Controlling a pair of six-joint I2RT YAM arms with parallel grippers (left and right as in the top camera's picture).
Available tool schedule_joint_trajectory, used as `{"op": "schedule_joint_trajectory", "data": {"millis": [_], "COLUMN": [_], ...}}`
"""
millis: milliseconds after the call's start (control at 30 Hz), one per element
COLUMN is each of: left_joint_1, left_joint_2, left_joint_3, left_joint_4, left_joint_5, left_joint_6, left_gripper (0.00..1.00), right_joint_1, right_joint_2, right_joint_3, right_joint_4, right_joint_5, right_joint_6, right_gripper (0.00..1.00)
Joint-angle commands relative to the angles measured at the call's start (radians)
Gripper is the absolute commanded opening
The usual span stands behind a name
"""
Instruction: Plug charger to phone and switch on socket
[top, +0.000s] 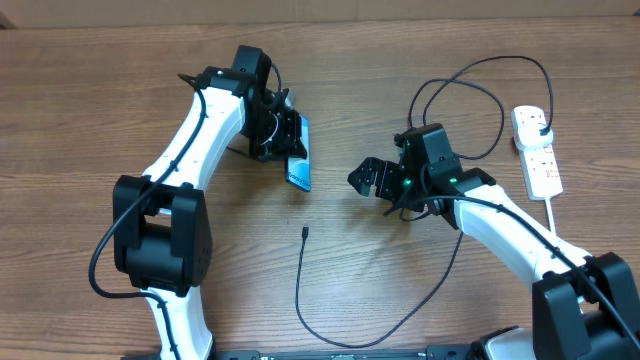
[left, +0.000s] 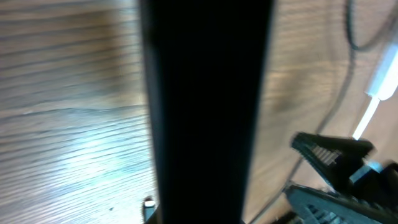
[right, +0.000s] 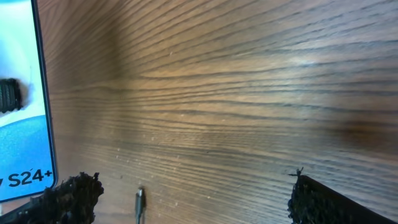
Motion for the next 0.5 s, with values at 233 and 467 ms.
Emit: {"op": "schedule_joint_trajectory", "data": {"millis": [233, 467], "left_joint_1": [0.005, 0.005], "left_joint_2": [-0.012, -0.017], "left_joint_3": [0.013, 0.003], "left_joint_4": [0.01, -0.002], "left_joint_5": [0.157, 0.273], "left_joint_6": [0.181, 0.288], "left_gripper": [0.04, 0.04], "right_joint_1": [0.047, 0.122], "right_joint_2": [-0.005, -0.005], "right_joint_3": [0.008, 0.008], "right_joint_4": [-0.058, -0.068], "right_joint_5": [-0.131, -0.059], "right_joint_6": [-0.015, -0.005], "right_gripper": [0.97, 1.0]}}
